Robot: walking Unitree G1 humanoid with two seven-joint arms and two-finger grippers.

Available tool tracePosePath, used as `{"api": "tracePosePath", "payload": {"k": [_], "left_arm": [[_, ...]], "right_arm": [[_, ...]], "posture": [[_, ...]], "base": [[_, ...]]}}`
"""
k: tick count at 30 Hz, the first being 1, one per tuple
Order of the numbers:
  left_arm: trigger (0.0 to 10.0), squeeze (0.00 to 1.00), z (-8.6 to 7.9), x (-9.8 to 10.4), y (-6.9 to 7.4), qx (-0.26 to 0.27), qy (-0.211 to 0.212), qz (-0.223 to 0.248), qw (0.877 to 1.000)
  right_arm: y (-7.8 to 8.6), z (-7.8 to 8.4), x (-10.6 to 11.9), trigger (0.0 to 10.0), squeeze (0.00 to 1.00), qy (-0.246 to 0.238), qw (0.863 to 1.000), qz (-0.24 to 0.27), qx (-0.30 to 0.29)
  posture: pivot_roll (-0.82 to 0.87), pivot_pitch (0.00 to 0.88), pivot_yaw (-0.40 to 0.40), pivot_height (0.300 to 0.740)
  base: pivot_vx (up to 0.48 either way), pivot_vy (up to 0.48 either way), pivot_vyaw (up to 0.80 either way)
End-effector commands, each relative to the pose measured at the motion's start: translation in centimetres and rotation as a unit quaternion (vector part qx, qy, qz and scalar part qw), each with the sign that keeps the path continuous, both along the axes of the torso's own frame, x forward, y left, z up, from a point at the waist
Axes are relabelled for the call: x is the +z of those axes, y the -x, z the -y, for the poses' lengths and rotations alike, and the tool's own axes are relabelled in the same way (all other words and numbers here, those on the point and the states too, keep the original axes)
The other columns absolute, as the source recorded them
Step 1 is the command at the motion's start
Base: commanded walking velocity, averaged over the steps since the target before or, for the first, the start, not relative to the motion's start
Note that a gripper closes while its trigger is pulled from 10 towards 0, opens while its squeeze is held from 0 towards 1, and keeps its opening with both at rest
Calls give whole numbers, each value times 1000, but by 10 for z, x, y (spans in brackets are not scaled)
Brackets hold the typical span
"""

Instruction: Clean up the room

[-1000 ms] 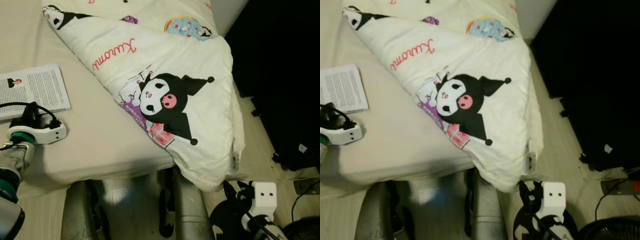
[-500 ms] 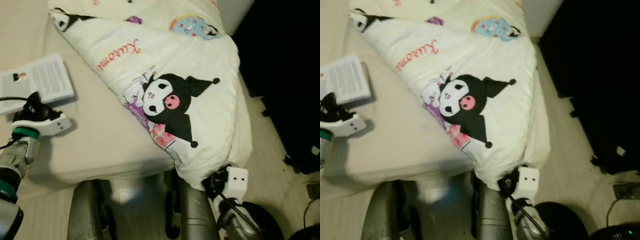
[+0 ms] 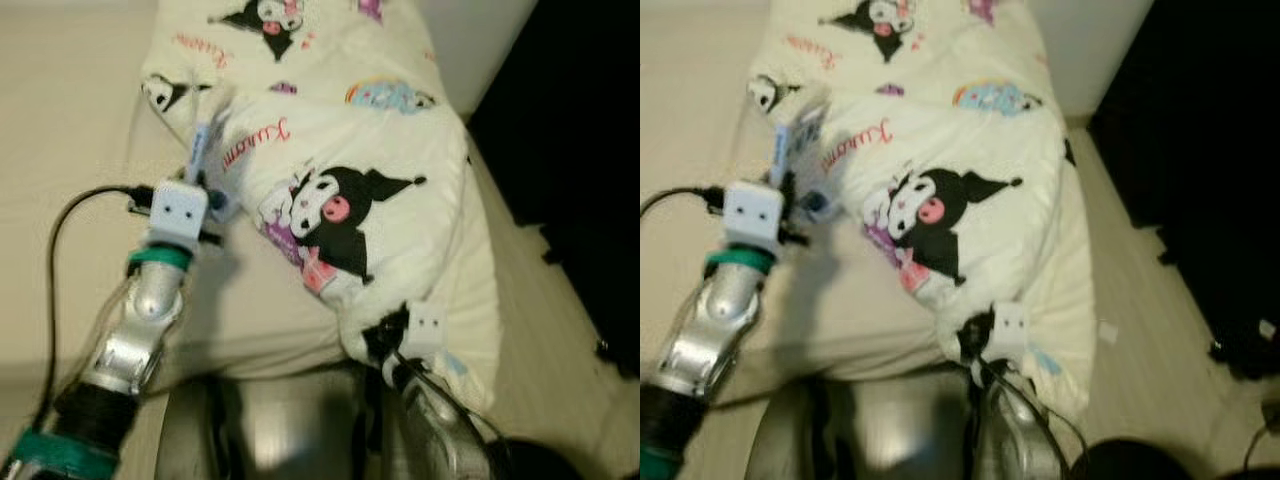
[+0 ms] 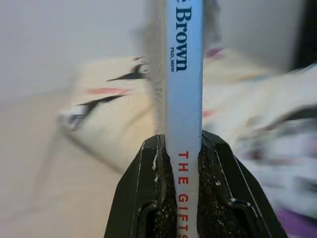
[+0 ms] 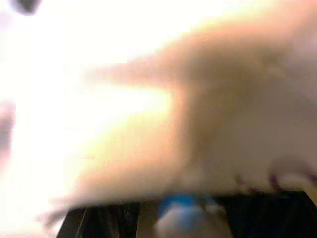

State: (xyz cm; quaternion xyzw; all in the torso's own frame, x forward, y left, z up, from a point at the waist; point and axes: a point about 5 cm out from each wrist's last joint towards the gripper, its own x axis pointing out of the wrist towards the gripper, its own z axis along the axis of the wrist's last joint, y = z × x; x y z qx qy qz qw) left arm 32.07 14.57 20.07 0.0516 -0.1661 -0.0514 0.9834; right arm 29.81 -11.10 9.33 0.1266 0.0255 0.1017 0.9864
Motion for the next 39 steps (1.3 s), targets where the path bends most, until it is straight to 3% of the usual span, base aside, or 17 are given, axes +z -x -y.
{"api": "tracePosePath", "payload": {"k": [1, 6, 7, 8, 10, 12, 14, 17, 22, 28, 39], "left_arm": [[10000, 0, -4, 6, 3, -3, 18, 4, 1000], [10000, 0, -9, -3, 24, -9, 4, -4, 1000], [10000, 0, -16, -11, 31, -2, -24, -8, 1000], [10000, 0, -16, -11, 31, -2, -24, -8, 1000], [10000, 0, -33, -20, 38, 29, -63, -23, 997], [10000, 0, -33, -20, 38, 29, -63, -23, 997], [10000, 0, -49, -20, 41, 69, -64, -45, 995], [10000, 0, -60, -18, 40, 102, -56, -53, 992], [10000, 0, -65, -10, 33, 119, -66, -42, 990], [10000, 0, -63, -5, 28, 108, -48, -49, 992], [10000, 0, -56, -7, 25, 102, -50, -60, 992]], "right_arm": [[0, -21, 11, 10000, 0, -37, 999, 25, 17], [0, -16, 23, 10000, 0, -46, 998, 51, 2], [-1, -13, 27, 10000, 0, -50, 997, 61, -3], [-1, -13, 27, 10000, 0, -50, 997, 61, -3], [-3, -10, 32, 10000, 0, -48, 996, 72, -3], [-3, -10, 32, 10000, 0, -48, 996, 72, -3], [-9, -4, 33, 10000, 0, -33, 997, 76, -9], [-16, 5, 38, 10000, 0, -25, 996, 84, -34], [-23, 11, 49, 10000, 0, -25, 993, 101, -53], [-29, 11, 63, 10000, 0, -37, 991, 119, -56], [-30, 15, 56, 10000, 0, -36, 991, 110, -68]], "posture": [[98, 54, 61, 582], [121, 0, 49, 582], [124, 0, 41, 582], [124, 0, 41, 582], [135, 0, 20, 582], [135, 0, 20, 582], [144, 0, 1, 582], [146, 0, -4, 587], [150, 0, -12, 602], [145, 0, -7, 627], [133, 0, 4, 667]], "base": [[0, 0, 0], [0, 0, 0], [0, 0, 0], [0, 0, 0], [0, 0, 0], [0, 0, 0], [0, 0, 0], [0, 0, 0], [0, 0, 0], [0, 0, 0], [0, 0, 0]]}}
